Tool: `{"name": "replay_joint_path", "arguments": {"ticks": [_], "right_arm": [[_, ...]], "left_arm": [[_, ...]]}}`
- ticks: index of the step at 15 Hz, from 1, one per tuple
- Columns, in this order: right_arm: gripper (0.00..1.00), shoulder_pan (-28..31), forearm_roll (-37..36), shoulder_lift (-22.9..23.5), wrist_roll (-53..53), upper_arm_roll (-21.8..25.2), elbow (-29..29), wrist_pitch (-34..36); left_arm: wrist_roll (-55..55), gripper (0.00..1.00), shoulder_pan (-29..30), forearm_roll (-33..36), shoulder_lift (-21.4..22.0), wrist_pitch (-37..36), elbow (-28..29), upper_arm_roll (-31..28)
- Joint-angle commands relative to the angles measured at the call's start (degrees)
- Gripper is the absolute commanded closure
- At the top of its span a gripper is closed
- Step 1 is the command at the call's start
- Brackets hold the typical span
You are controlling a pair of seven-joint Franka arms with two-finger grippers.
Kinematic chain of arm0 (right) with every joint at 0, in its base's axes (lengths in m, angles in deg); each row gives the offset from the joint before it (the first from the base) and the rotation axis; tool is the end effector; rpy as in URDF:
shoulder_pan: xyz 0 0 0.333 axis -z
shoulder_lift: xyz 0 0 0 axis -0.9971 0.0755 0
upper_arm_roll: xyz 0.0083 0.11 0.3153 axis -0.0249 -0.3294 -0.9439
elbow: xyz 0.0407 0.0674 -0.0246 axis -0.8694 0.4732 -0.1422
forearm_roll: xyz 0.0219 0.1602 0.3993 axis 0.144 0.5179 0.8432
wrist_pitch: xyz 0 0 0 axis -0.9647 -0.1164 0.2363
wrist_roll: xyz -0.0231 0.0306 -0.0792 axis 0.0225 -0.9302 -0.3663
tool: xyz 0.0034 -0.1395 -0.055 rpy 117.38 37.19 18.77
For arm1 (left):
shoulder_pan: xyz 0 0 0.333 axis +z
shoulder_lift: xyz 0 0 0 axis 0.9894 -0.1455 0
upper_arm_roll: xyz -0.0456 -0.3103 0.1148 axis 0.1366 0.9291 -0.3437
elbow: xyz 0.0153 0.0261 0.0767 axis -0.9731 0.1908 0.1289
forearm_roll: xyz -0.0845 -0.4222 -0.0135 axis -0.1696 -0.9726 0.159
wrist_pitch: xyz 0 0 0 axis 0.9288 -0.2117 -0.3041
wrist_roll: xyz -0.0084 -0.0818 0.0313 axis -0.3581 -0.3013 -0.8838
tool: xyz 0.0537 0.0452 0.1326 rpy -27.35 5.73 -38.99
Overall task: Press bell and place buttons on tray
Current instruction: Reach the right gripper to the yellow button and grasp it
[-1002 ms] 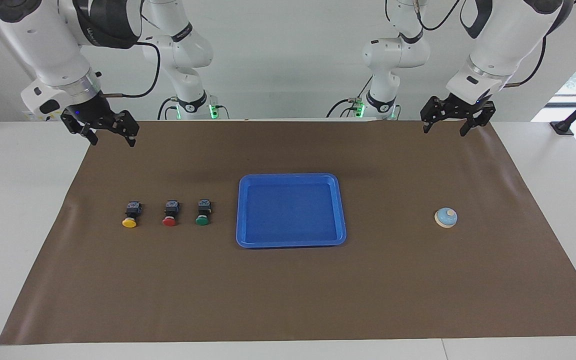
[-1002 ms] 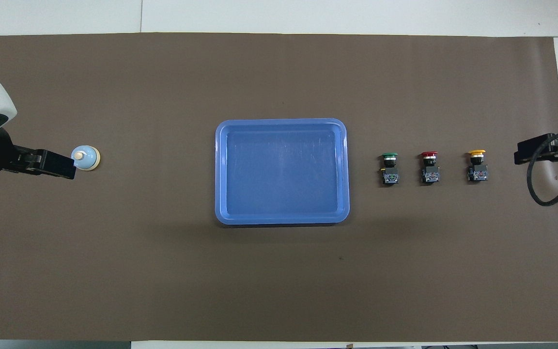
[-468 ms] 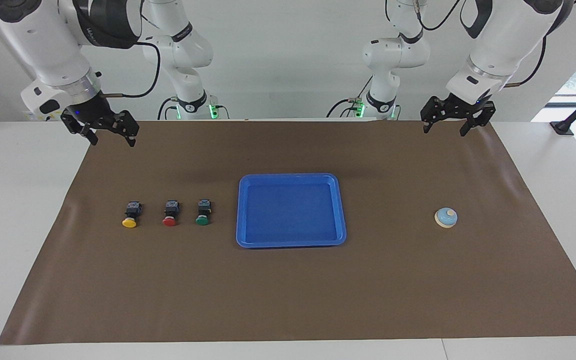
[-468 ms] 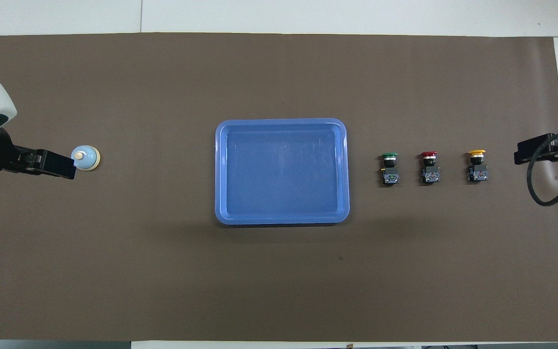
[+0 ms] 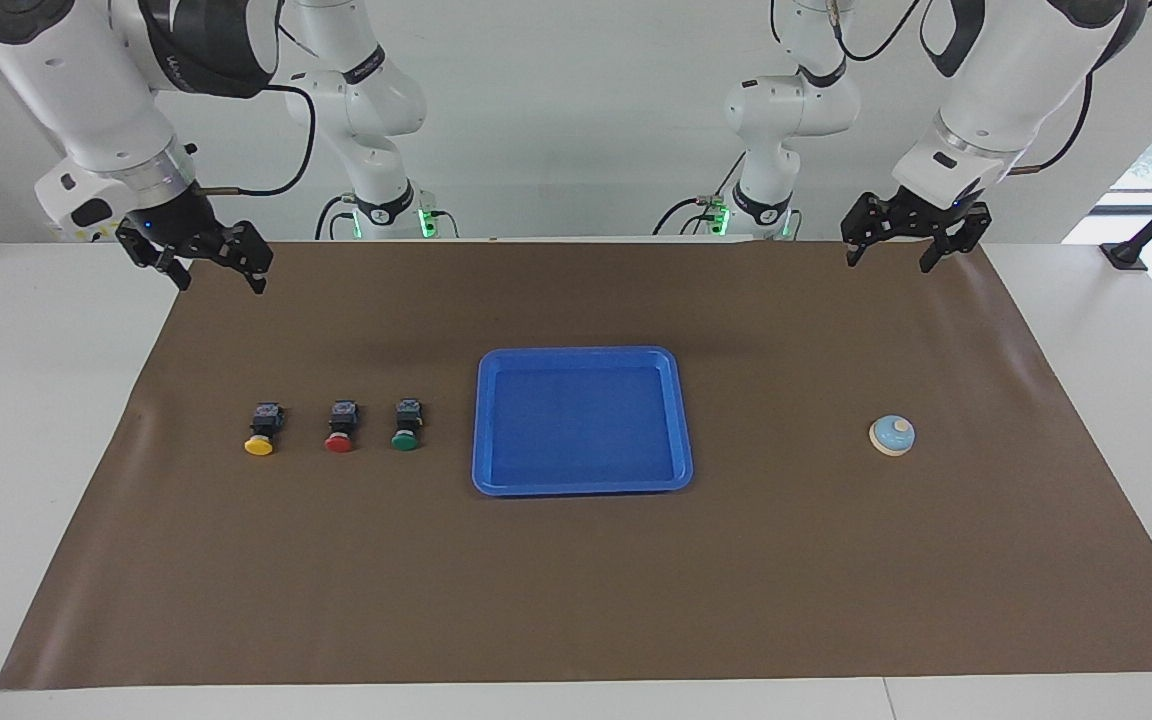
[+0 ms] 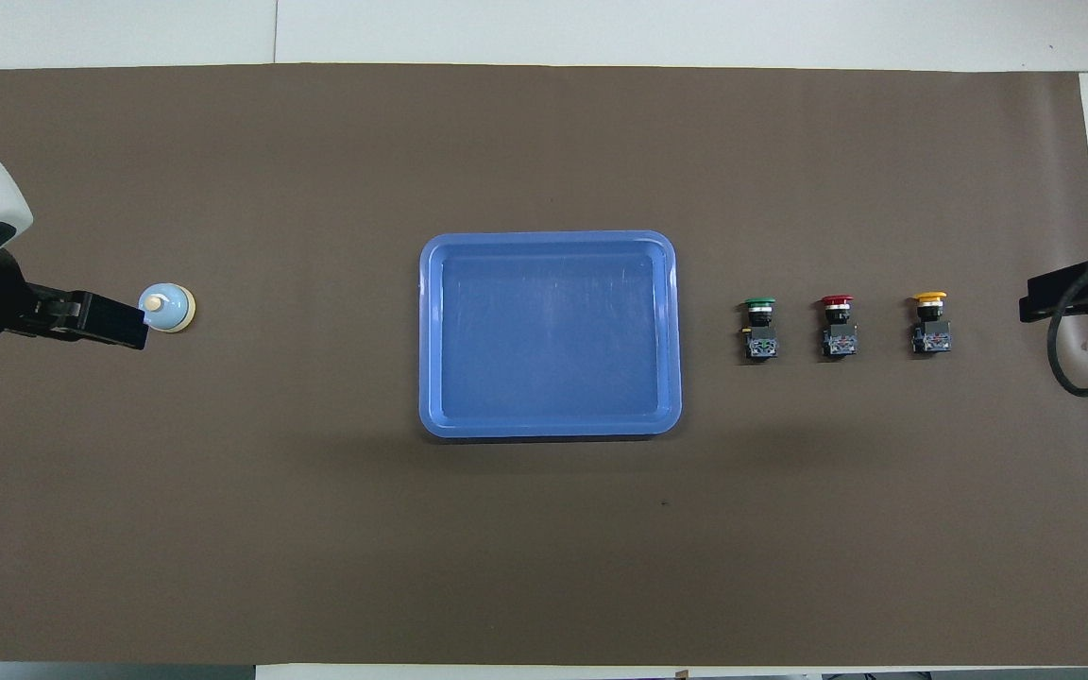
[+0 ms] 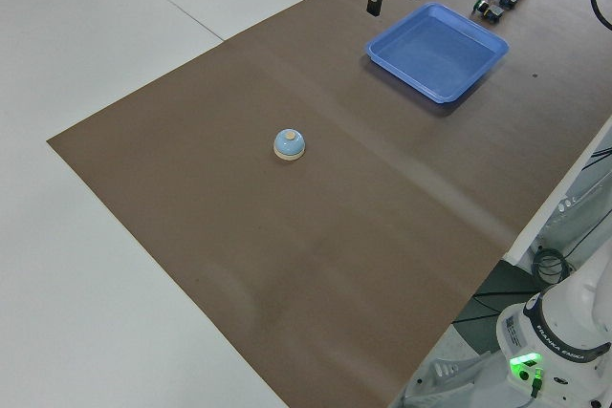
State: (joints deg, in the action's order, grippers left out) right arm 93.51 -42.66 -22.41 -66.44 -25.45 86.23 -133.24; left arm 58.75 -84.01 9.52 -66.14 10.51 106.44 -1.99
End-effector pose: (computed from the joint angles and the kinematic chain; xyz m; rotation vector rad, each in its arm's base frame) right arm 0.5709 -0.0821 0.5472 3.1189 -0.1501 -0.0566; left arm 0.5578 -0.0853 0.5869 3.1184 -0.3083 -0.0951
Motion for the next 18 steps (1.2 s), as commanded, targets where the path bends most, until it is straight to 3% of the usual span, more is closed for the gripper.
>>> {"name": "replay_joint_path", "arguments": {"ticks": [1,6,10,18], "right_arm": [[0.00,2.53,0.28,-0.40,-4.96,-0.30,4.48,-5.61],[0.00,2.89,0.19,10.31,-6.64,-0.30,6.06,-19.47],[0.00,1.48,0.19,11.74,-6.29,-0.30,15.45,-33.28],[0.00,0.60,0.11,13.58,-6.54,-0.39,21.88,-36.99]], "left_arm": [[0.49,0.00,-0.53,1.36,0.03,-1.10,-0.82,-0.27],[0.49,0.00,-0.44,1.36,0.03,-1.10,-0.82,-0.27],[0.58,0.00,-0.53,1.36,0.03,-1.10,-0.82,-0.27],[0.49,0.00,-0.53,1.36,0.03,-1.10,-0.82,-0.27]]}}
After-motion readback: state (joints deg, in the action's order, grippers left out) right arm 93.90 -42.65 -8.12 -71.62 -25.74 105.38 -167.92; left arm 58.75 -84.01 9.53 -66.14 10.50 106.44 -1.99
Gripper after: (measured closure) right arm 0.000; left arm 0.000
